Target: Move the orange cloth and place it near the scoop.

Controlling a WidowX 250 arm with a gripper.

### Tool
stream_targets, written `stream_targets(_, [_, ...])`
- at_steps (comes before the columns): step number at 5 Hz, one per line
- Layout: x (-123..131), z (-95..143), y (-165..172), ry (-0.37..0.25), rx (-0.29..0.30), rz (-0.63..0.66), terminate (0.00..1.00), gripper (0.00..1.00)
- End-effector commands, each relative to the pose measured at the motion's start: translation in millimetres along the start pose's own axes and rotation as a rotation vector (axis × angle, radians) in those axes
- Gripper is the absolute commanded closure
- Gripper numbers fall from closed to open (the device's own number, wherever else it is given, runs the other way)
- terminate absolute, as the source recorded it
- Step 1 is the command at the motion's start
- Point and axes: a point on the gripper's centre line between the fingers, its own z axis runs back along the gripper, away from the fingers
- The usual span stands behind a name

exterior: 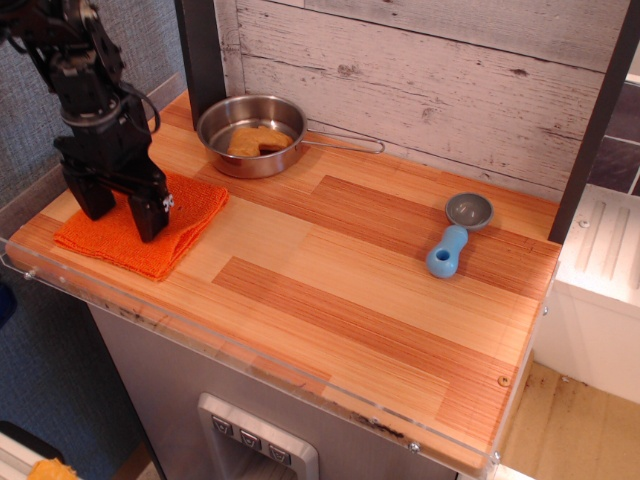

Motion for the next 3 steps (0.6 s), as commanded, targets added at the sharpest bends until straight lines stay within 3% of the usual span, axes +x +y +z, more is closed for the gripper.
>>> stream_targets(1, [-1,-25,2,0.049,0.007,-0.005,0.00,0.00])
stream_targets(3, [-1,-19,-20,0.037,-0.036,-0.024,0.00,0.00])
